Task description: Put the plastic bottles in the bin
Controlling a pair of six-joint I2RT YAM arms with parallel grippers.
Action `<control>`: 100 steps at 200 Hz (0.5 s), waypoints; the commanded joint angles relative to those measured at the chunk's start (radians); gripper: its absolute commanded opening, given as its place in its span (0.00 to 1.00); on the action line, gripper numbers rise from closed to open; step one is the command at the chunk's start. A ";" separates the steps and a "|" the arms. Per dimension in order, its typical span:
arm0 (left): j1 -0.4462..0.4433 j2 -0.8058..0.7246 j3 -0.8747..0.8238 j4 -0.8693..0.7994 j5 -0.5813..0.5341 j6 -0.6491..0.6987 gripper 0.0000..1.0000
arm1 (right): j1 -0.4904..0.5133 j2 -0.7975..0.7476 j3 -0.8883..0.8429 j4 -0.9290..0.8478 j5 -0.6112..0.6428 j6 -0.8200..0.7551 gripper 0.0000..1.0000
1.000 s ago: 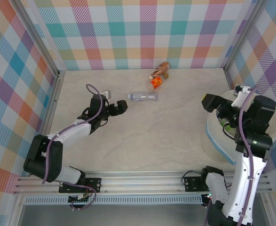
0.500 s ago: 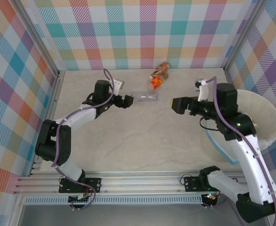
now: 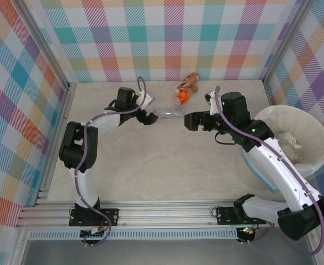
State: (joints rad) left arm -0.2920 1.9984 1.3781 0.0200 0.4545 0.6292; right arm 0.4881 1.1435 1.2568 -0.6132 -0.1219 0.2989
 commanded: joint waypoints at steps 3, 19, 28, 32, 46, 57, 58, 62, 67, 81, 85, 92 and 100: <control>0.004 0.074 0.088 -0.078 0.043 0.157 1.00 | 0.007 -0.005 0.027 0.026 0.036 -0.011 1.00; 0.001 0.130 0.160 -0.153 0.037 0.229 1.00 | 0.009 -0.007 0.029 0.025 0.040 -0.010 1.00; -0.005 0.153 0.186 -0.180 0.020 0.272 1.00 | 0.010 -0.007 0.030 0.023 0.043 -0.010 1.00; -0.007 0.163 0.196 -0.190 0.012 0.294 1.00 | 0.010 -0.007 0.030 0.022 0.045 -0.010 1.00; -0.012 0.193 0.230 -0.224 0.003 0.345 1.00 | 0.011 -0.004 0.037 0.015 0.051 -0.011 1.00; -0.013 0.211 0.257 -0.243 0.011 0.362 1.00 | 0.013 -0.001 0.045 0.004 0.057 -0.011 1.00; -0.013 0.213 0.259 -0.244 0.012 0.363 1.00 | 0.012 0.000 0.046 0.002 0.058 -0.011 1.00; -0.014 0.218 0.266 -0.246 0.016 0.364 1.00 | 0.012 0.002 0.047 0.000 0.059 -0.011 1.00; -0.016 0.225 0.274 -0.248 0.021 0.366 1.00 | 0.012 0.003 0.049 -0.003 0.063 -0.012 1.00; -0.023 0.245 0.293 -0.250 0.028 0.382 0.99 | 0.012 0.008 0.051 -0.007 0.066 -0.012 1.00; -0.026 0.250 0.295 -0.245 0.028 0.383 0.99 | 0.014 0.009 0.052 -0.008 0.067 -0.012 1.00; -0.032 0.257 0.302 -0.233 0.028 0.385 0.99 | 0.014 0.012 0.053 -0.009 0.067 -0.013 1.00; -0.041 0.271 0.315 -0.231 0.027 0.393 0.98 | 0.014 0.016 0.055 -0.013 0.068 -0.013 1.00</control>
State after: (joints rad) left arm -0.3031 2.2349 1.6432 -0.1898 0.4534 0.9558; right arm 0.4927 1.1458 1.2716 -0.6182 -0.0669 0.2989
